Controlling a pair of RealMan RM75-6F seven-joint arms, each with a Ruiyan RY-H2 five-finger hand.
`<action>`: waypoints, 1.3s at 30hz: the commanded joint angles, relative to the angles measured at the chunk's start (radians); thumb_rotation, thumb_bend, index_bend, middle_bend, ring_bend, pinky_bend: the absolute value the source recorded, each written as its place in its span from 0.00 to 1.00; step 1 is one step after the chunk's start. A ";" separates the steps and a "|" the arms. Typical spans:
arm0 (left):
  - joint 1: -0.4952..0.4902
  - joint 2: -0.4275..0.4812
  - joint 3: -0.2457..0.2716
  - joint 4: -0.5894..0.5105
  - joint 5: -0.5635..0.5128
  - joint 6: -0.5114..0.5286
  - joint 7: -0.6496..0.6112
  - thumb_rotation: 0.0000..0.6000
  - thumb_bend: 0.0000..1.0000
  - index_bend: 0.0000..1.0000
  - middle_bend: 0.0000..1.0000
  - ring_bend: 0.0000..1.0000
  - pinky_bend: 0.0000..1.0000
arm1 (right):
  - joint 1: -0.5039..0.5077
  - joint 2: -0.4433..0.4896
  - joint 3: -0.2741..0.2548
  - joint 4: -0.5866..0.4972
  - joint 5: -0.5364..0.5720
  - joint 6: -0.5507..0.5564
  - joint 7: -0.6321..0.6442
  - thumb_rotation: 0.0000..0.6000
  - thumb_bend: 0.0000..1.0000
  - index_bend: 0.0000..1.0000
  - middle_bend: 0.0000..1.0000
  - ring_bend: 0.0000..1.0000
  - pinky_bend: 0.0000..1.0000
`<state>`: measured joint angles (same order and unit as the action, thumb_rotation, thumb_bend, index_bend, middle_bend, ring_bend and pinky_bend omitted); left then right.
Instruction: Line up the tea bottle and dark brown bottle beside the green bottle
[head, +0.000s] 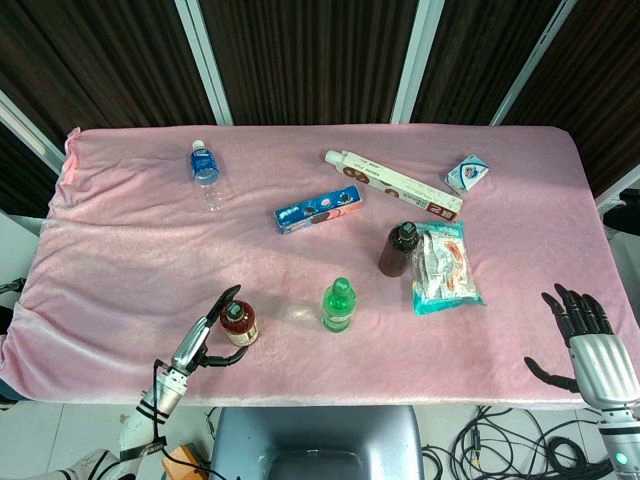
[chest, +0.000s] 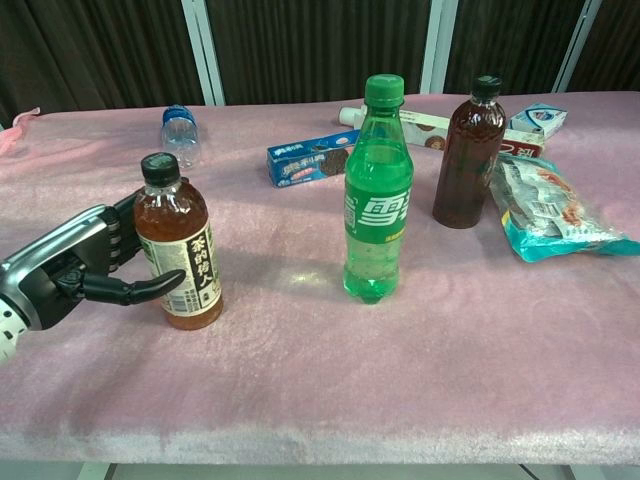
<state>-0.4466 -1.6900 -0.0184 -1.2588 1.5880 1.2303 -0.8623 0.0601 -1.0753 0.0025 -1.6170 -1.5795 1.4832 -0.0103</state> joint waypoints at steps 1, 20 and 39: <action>-0.001 -0.001 0.000 0.001 -0.008 -0.005 0.005 1.00 0.30 0.00 0.00 0.00 0.06 | 0.001 0.001 -0.001 -0.002 -0.004 -0.001 0.000 1.00 0.33 0.00 0.00 0.00 0.05; -0.026 -0.009 -0.025 0.000 -0.058 -0.053 0.014 1.00 0.30 0.27 0.25 0.02 0.07 | 0.001 0.000 -0.003 -0.001 -0.009 -0.004 -0.003 1.00 0.33 0.00 0.00 0.00 0.05; -0.073 -0.050 -0.106 -0.012 -0.107 -0.075 0.068 1.00 0.40 0.58 0.65 0.36 0.15 | 0.002 0.001 -0.008 0.000 -0.013 -0.012 -0.005 1.00 0.33 0.00 0.00 0.00 0.05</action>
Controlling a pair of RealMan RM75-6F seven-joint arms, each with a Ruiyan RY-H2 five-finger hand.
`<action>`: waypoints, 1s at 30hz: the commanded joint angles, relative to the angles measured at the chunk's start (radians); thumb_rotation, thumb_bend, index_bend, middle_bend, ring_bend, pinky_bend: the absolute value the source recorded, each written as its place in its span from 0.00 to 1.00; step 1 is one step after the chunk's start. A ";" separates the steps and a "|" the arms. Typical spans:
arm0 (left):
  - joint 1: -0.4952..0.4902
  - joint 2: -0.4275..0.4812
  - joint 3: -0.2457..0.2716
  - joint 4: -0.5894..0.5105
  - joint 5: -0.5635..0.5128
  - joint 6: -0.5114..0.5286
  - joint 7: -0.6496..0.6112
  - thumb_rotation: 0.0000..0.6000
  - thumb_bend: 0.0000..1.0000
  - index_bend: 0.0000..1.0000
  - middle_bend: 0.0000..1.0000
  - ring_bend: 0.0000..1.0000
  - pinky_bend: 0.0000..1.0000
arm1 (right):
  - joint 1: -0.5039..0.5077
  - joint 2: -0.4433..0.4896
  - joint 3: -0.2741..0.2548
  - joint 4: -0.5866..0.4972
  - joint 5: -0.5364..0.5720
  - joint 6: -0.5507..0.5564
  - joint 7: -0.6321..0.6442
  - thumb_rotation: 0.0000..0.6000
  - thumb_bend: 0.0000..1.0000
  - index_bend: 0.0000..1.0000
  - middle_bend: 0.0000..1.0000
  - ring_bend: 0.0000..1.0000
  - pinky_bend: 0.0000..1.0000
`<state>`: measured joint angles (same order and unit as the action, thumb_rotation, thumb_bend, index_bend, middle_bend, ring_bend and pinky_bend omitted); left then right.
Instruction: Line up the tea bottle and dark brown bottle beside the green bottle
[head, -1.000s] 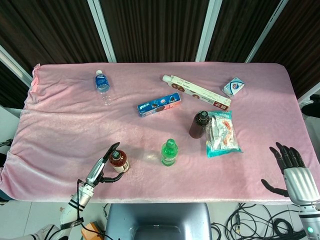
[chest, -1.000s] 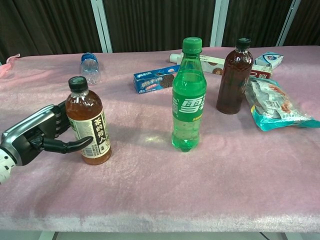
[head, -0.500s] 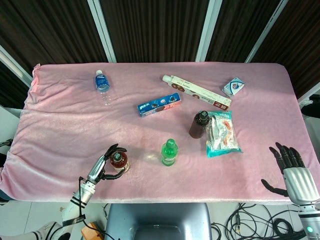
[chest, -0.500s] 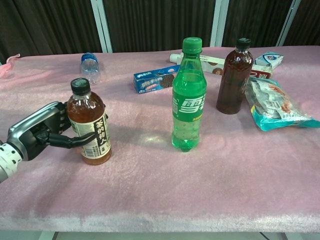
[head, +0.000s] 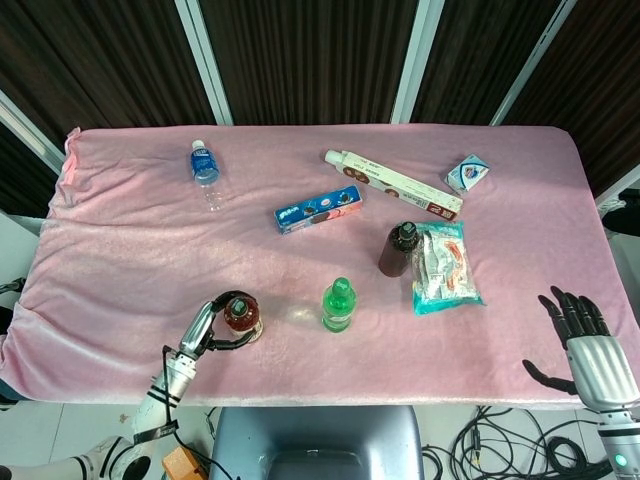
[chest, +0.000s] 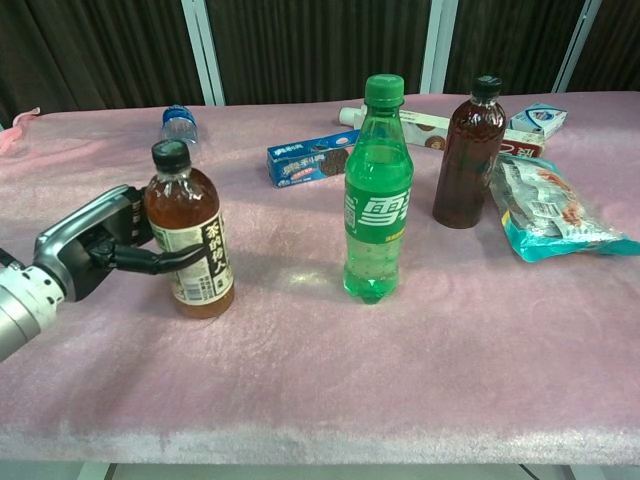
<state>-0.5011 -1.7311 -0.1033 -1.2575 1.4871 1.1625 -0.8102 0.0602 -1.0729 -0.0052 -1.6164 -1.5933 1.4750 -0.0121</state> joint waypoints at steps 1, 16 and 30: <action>-0.026 -0.014 -0.031 -0.019 -0.008 -0.008 0.026 1.00 0.40 0.58 0.65 0.35 0.15 | 0.002 -0.002 -0.001 -0.001 0.000 -0.006 -0.005 1.00 0.33 0.00 0.00 0.00 0.05; -0.139 -0.137 -0.128 -0.030 -0.083 -0.069 0.280 1.00 0.39 0.56 0.63 0.33 0.17 | 0.007 0.002 -0.007 -0.003 -0.001 -0.020 -0.005 1.00 0.33 0.00 0.00 0.00 0.05; -0.176 -0.207 -0.127 0.016 -0.131 -0.135 0.318 1.00 0.39 0.56 0.62 0.32 0.16 | -0.002 0.018 -0.002 0.003 -0.003 0.004 0.043 1.00 0.33 0.00 0.00 0.00 0.05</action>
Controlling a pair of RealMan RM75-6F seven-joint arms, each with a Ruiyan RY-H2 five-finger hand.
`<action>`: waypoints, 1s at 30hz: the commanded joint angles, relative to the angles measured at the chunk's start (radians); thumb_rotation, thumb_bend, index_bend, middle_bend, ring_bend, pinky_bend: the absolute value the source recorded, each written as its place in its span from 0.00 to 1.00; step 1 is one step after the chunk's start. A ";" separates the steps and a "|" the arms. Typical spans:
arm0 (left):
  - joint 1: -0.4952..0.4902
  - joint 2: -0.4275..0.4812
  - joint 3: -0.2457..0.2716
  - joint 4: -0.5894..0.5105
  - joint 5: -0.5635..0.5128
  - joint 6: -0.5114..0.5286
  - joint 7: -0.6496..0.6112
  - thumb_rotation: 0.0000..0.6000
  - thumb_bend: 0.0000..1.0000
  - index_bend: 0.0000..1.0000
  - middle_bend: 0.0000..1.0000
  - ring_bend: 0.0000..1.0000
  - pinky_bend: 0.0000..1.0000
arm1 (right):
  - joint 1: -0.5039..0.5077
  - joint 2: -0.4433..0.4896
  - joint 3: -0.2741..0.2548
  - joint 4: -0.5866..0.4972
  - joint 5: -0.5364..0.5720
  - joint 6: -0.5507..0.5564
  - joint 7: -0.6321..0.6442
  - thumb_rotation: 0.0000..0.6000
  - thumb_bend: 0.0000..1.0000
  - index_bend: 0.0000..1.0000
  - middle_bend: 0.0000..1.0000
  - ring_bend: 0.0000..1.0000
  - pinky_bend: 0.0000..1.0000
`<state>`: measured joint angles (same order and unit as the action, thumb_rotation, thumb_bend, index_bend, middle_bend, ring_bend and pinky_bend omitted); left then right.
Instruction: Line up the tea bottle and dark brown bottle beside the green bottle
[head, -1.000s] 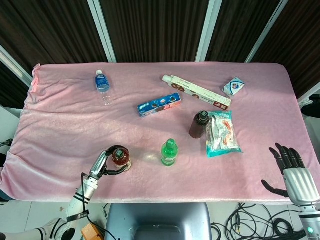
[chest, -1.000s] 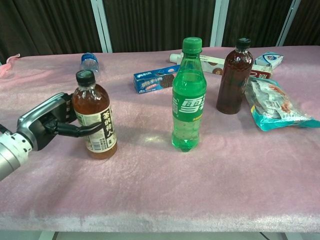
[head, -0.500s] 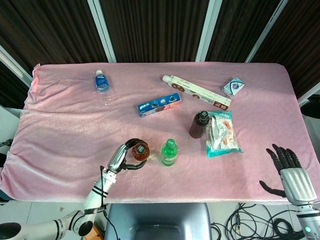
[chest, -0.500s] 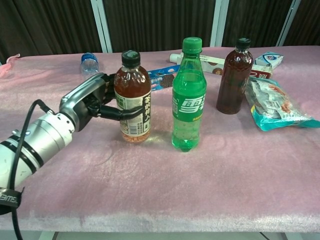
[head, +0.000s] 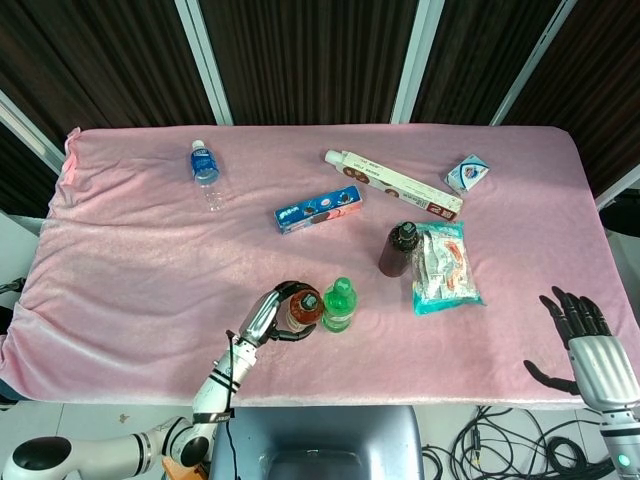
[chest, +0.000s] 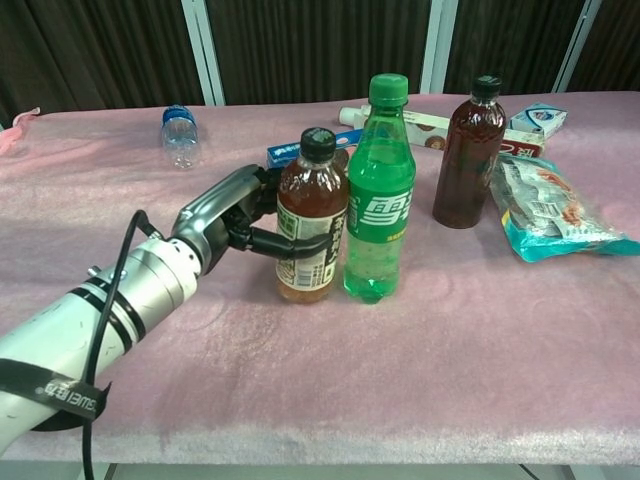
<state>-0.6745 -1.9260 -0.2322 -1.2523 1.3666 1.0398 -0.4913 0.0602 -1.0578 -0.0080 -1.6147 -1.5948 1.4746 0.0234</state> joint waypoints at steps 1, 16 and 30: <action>-0.010 -0.023 0.002 0.023 -0.015 -0.025 0.000 1.00 0.39 0.56 0.61 0.32 0.16 | -0.002 0.006 0.000 0.001 -0.003 0.005 0.017 1.00 0.33 0.00 0.00 0.00 0.05; -0.018 -0.041 0.012 0.062 -0.003 -0.026 -0.009 1.00 0.33 0.24 0.37 0.14 0.08 | -0.003 0.017 -0.001 0.007 -0.008 0.009 0.048 1.00 0.33 0.00 0.00 0.00 0.05; 0.005 -0.004 0.026 0.028 0.018 0.004 -0.047 1.00 0.31 0.04 0.27 0.08 0.06 | -0.005 0.013 -0.003 0.006 -0.013 0.013 0.038 1.00 0.33 0.00 0.00 0.00 0.05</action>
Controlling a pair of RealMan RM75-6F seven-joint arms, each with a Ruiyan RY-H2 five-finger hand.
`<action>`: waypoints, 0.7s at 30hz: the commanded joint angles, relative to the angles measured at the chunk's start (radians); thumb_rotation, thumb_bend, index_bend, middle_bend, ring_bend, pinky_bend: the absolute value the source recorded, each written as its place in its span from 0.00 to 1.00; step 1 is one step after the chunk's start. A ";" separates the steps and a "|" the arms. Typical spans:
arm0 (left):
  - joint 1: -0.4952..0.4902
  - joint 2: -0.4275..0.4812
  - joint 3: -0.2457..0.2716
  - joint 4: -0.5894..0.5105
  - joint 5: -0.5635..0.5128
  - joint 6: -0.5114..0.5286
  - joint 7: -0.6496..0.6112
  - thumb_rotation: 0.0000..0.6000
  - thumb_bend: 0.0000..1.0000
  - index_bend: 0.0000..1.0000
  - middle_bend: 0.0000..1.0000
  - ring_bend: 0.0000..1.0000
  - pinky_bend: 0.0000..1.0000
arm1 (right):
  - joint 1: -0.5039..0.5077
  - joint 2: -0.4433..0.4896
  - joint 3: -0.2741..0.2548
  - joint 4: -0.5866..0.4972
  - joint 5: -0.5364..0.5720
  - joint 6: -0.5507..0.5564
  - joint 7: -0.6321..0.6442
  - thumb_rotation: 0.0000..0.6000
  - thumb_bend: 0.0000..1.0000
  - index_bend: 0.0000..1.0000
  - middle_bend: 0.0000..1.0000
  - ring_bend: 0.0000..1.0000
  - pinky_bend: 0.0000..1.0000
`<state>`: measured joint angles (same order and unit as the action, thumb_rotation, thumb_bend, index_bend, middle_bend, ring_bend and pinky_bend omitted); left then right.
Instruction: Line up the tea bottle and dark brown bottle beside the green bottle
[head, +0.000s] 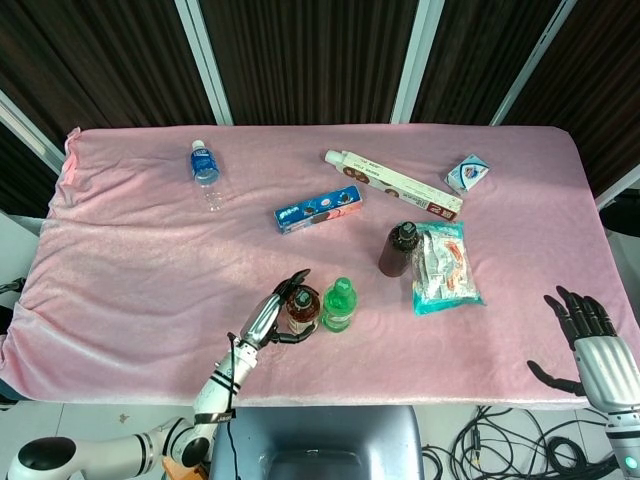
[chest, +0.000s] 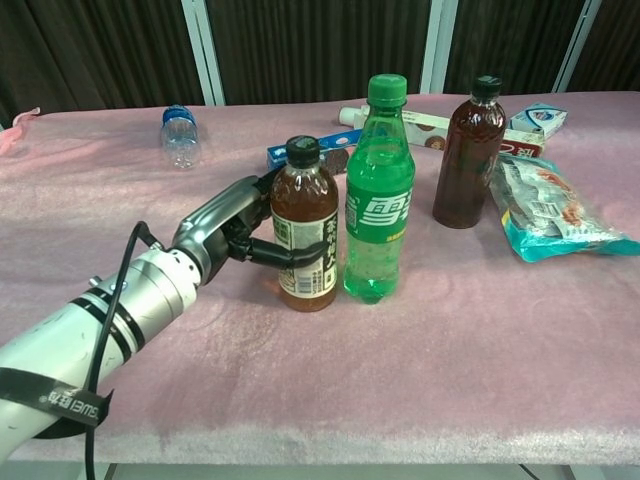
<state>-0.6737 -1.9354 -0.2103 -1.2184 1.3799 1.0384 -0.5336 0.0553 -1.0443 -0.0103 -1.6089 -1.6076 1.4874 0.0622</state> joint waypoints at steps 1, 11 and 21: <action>0.009 0.012 0.009 -0.013 0.011 0.013 -0.005 1.00 0.31 0.02 0.26 0.08 0.06 | -0.001 0.000 0.000 0.000 -0.001 0.001 -0.001 1.00 0.33 0.00 0.00 0.00 0.05; 0.072 0.128 0.064 -0.090 0.054 0.088 0.051 1.00 0.28 0.00 0.07 0.00 0.04 | -0.002 -0.007 -0.001 0.001 -0.007 0.006 -0.014 1.00 0.33 0.00 0.00 0.00 0.05; 0.262 0.460 0.184 -0.130 0.153 0.341 0.261 1.00 0.27 0.00 0.03 0.00 0.00 | 0.035 -0.024 0.016 0.018 0.016 -0.051 -0.019 1.00 0.33 0.00 0.00 0.00 0.05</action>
<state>-0.4800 -1.5736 -0.0715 -1.3375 1.4996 1.3138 -0.3552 0.0829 -1.0648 -0.0002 -1.5936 -1.6004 1.4457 0.0471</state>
